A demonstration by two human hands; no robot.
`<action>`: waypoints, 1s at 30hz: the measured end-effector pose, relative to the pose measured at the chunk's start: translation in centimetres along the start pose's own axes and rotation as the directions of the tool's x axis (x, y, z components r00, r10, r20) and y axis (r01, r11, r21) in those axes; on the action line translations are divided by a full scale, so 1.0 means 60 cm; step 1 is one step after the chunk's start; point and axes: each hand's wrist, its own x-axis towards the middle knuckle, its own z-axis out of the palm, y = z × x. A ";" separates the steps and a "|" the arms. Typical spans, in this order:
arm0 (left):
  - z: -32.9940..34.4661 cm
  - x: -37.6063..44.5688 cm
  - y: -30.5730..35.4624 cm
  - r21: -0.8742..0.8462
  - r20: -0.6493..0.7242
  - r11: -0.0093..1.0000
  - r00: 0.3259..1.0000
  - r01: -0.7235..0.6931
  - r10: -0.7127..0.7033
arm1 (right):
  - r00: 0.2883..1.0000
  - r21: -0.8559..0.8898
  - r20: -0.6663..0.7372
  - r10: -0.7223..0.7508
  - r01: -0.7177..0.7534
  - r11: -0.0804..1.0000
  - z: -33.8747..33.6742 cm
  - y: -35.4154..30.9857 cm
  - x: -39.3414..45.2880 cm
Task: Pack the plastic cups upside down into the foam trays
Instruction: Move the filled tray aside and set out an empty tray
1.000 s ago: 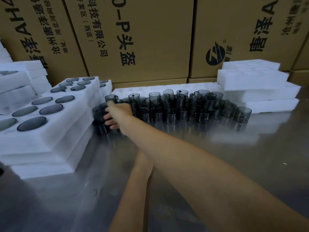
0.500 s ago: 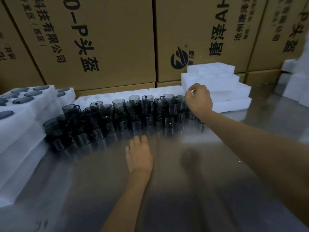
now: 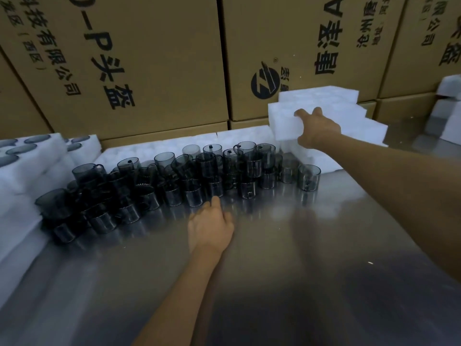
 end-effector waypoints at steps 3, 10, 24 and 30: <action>-0.002 -0.002 0.003 -0.009 -0.009 1.000 1.000 -0.001 0.001 | 0.985 -0.032 -0.167 -0.052 0.047 0.998 0.007 -0.008 -0.020; -0.023 0.005 -0.015 -0.548 0.127 0.786 0.957 0.286 -0.260 | 0.887 -0.132 -0.316 -0.336 0.310 0.942 -0.044 -0.097 -0.162; -0.147 -0.147 -0.113 -0.862 0.455 -0.319 0.879 0.394 -0.146 | 0.688 0.102 0.311 -0.656 0.662 0.742 0.019 -0.171 -0.497; -0.171 -0.176 -0.145 -0.873 0.457 -0.218 0.888 0.436 -0.050 | 0.620 0.366 0.421 -0.662 0.552 0.750 0.006 -0.180 -0.497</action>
